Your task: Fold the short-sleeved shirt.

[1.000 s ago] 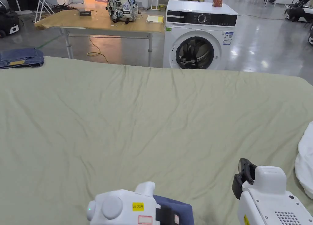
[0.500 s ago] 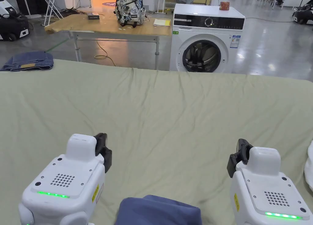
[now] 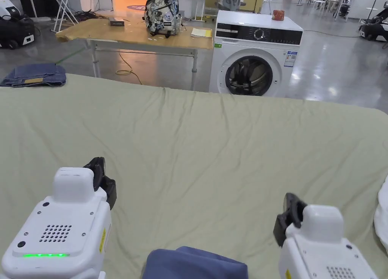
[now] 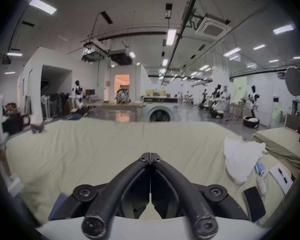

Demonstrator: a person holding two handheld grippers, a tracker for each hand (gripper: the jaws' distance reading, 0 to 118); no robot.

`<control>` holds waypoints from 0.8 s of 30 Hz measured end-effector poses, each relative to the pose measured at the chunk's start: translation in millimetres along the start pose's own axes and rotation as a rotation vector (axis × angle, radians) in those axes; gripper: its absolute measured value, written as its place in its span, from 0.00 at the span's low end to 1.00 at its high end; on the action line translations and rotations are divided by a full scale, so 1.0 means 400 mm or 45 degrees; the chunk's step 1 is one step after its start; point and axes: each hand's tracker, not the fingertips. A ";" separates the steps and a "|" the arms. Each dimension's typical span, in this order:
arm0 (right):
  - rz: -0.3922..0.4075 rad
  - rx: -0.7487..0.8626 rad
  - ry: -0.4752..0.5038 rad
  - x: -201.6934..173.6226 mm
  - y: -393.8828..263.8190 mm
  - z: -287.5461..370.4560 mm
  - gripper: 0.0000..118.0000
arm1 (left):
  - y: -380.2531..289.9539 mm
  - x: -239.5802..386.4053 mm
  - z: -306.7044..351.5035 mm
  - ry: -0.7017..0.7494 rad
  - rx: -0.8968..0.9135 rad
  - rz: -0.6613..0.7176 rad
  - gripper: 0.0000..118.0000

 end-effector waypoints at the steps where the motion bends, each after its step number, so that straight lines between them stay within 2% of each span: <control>1: 0.023 -0.034 0.035 -0.015 -0.024 0.012 0.00 | -0.001 -0.003 0.003 -0.006 -0.001 0.001 0.00; 4: 0.056 -0.173 0.143 -0.064 -0.109 0.029 0.00 | -0.007 -0.010 0.010 -0.028 -0.014 -0.003 0.00; 8: 0.107 -0.345 0.201 -0.121 -0.232 0.011 0.00 | -0.021 -0.028 0.025 -0.051 -0.049 0.001 0.00; 14: 0.121 -0.511 0.111 -0.146 -0.343 -0.057 0.00 | -0.071 -0.072 0.071 -0.054 -0.148 0.013 0.00; 19: 0.087 -0.509 0.095 -0.151 -0.344 -0.075 0.00 | -0.144 -0.116 0.115 -0.065 -0.305 0.064 0.00; 22: 0.057 -0.520 0.098 -0.143 -0.345 -0.075 0.00 | -0.189 -0.140 0.111 -0.157 -0.470 0.134 0.00; 24: 0.059 -0.522 0.104 -0.143 -0.346 -0.074 0.00 | -0.222 -0.159 0.083 -0.329 -0.631 0.263 0.00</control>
